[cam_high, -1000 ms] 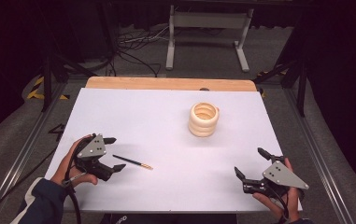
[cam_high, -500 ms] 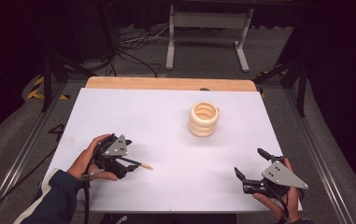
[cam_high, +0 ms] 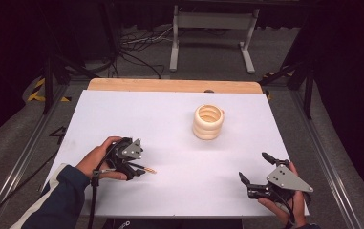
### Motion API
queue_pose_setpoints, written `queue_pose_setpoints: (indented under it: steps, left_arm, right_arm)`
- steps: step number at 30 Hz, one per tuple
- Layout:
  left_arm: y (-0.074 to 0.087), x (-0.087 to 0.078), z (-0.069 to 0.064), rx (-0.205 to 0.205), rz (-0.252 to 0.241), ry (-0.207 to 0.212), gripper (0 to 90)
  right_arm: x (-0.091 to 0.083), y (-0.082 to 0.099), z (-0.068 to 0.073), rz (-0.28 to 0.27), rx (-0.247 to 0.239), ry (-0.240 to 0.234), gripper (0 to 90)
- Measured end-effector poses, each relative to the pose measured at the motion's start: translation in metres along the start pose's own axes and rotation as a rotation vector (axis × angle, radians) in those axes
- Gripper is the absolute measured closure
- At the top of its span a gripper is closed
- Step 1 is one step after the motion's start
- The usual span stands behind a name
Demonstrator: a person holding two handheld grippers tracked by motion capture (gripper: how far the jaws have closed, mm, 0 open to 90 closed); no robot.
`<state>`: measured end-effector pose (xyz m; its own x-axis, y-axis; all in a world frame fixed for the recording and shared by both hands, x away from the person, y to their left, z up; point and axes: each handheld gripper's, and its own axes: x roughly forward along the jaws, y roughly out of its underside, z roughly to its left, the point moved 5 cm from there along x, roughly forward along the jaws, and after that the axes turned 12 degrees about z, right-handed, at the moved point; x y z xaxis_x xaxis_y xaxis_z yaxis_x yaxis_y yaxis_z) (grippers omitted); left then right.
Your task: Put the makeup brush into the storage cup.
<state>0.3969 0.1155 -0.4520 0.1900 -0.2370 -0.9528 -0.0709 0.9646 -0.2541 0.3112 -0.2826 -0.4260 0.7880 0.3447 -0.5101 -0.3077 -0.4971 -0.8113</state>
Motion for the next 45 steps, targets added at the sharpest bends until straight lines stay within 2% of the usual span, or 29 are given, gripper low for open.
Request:
queue_pose_setpoints:
  steps: [2,6,10,11,13,17,18,22,24,28,32,34,39,41,43,45]
  left_arm:
    - [-0.002,0.003,0.000,0.026,0.037,0.003,32.5]
    - [-0.004,0.009,0.001,0.073,0.113,0.038,42.0]
    - [-0.008,0.014,0.005,0.080,0.165,0.059,49.9]
    - [-0.008,0.014,0.005,0.080,0.165,0.059,51.4]
    - [-0.010,0.016,0.004,0.088,0.176,0.086,53.9]
    - [-0.016,0.023,0.004,0.106,0.235,0.091,58.3]
    - [-0.017,0.027,0.004,0.116,0.268,0.093,58.5]
    - [-0.020,0.029,0.006,0.093,0.304,0.153,59.7]
    - [-0.021,0.029,0.007,0.088,0.303,0.173,63.1]
    - [-0.022,0.029,0.005,0.099,0.317,0.176,67.1]
    - [-0.024,0.028,0.002,0.133,0.341,0.159,75.8]
    - [-0.024,0.028,0.001,0.134,0.344,0.148,80.6]
    - [-0.019,0.027,0.002,0.086,0.303,0.159,82.9]
    - [-0.017,0.027,0.002,0.079,0.295,0.153,83.1]
    - [-0.015,0.025,0.004,0.073,0.292,0.127,83.2]
    - [-0.013,0.020,0.007,0.051,0.258,0.125,83.3]
  right_arm:
    - [0.000,0.000,0.000,0.000,-0.002,-0.003,5.9]
    - [0.000,0.000,0.000,0.002,-0.002,-0.004,5.9]
    - [0.000,0.000,0.000,0.002,-0.003,-0.005,6.0]
    - [0.000,0.000,0.000,0.003,-0.004,-0.006,6.1]
    - [0.000,0.000,0.000,0.003,-0.004,-0.007,6.1]
    - [-0.001,0.000,0.000,0.000,-0.007,-0.013,6.1]
    - [-0.001,-0.001,0.000,-0.002,-0.007,-0.014,6.1]
    - [-0.002,0.000,0.000,-0.001,-0.006,-0.012,6.1]
    - [-0.001,0.001,0.000,0.005,-0.009,-0.012,6.4]
    - [-0.001,0.001,0.000,0.011,-0.011,-0.010,6.6]
    - [-0.001,0.002,-0.001,0.017,-0.006,-0.005,6.7]
    - [-0.001,0.002,-0.001,0.018,-0.005,-0.006,6.7]
    - [-0.005,0.000,-0.003,-0.013,0.011,0.007,6.6]
    - [-0.005,0.000,-0.005,-0.014,0.019,0.010,6.6]
    - [-0.006,0.001,-0.005,-0.014,0.021,0.012,6.6]
    - [-0.006,0.000,-0.005,-0.016,0.022,0.011,6.5]
